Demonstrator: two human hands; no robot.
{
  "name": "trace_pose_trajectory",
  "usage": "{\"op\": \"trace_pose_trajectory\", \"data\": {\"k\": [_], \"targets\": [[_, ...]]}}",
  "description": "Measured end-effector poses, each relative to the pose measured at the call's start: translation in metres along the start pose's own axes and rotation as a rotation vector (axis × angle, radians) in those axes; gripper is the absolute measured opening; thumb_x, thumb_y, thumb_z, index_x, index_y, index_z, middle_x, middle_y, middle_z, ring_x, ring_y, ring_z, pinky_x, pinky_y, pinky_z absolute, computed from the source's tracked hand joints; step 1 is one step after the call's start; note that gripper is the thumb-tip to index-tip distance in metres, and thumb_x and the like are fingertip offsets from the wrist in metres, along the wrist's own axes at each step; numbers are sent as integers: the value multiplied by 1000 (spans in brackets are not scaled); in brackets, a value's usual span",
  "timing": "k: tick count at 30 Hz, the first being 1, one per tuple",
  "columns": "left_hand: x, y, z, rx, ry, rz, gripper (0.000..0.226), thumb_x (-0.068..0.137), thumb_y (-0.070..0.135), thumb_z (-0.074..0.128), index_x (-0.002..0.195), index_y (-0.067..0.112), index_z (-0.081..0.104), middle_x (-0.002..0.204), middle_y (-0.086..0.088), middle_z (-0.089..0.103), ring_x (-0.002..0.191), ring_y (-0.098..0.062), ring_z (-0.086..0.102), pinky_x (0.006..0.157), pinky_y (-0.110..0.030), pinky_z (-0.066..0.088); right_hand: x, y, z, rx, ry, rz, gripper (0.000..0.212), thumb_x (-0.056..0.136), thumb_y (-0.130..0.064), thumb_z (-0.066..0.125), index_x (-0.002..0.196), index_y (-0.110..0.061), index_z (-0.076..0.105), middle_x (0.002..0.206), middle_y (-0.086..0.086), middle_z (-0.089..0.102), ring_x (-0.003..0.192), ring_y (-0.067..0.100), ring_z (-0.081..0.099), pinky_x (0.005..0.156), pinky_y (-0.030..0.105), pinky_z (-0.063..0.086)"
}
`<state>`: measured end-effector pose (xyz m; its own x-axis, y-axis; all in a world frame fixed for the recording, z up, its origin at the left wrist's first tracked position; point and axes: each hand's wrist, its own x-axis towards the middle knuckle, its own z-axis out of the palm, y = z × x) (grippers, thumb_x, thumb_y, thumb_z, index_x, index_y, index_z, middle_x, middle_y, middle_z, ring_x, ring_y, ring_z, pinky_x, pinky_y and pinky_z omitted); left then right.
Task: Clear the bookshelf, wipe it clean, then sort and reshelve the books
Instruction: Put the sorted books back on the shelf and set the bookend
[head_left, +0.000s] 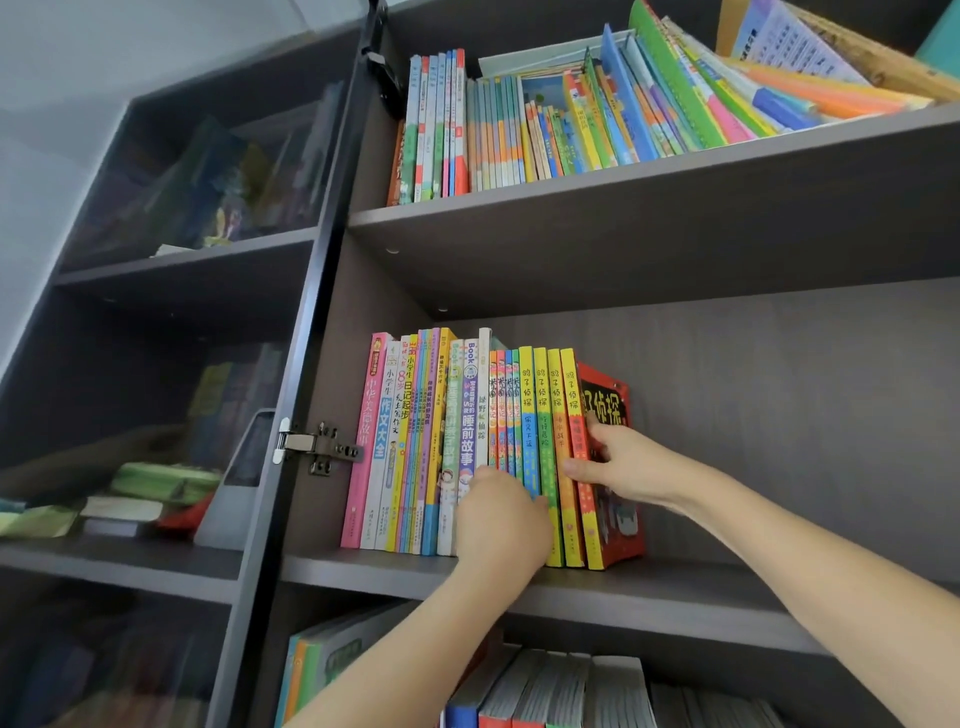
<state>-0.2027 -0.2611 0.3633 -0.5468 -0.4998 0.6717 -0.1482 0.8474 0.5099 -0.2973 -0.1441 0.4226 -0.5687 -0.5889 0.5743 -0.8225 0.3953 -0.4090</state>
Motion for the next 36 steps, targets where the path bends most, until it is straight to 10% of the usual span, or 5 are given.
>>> {"op": "trace_pose_trajectory", "data": {"k": [8, 17, 28, 36], "targets": [[-7, -4, -8, -88, -23, 22, 44, 92, 27, 58, 123, 0, 44, 117, -14, 59, 105, -29, 59, 75, -29, 40, -14, 2, 14, -57, -41, 30, 93, 94, -38, 55, 151, -26, -18, 155, -1, 30, 136, 19, 40, 113, 36, 32], [-12, -21, -21, -239, 11, -33, 38, 97, 29, 53, 122, 6, 37, 119, -9, 61, 93, -19, 63, 59, -20, 46, -25, -5, 14, -145, 236, 50, 92, 85, -64, 52, 154, -23, 7, 146, -1, 45, 128, 21, 50, 101, 47, 47], [-20, -43, -44, -224, 81, -2, 32, 98, 25, 48, 118, 2, 39, 72, 3, 47, 59, -8, 47, 44, -20, 33, -32, -12, 10, -161, 358, 88, 94, 82, -71, 46, 153, -22, 8, 148, 1, 43, 127, 25, 52, 98, 50, 48], [-61, -51, -89, -167, 88, 22, 32, 97, 28, 51, 121, 10, 42, 103, 0, 57, 76, -10, 54, 50, -16, 35, -100, -59, 28, -202, 630, -279, 31, 96, -37, 52, 118, -17, 61, 103, -3, 70, 84, 10, 65, 67, 22, 47]]}}
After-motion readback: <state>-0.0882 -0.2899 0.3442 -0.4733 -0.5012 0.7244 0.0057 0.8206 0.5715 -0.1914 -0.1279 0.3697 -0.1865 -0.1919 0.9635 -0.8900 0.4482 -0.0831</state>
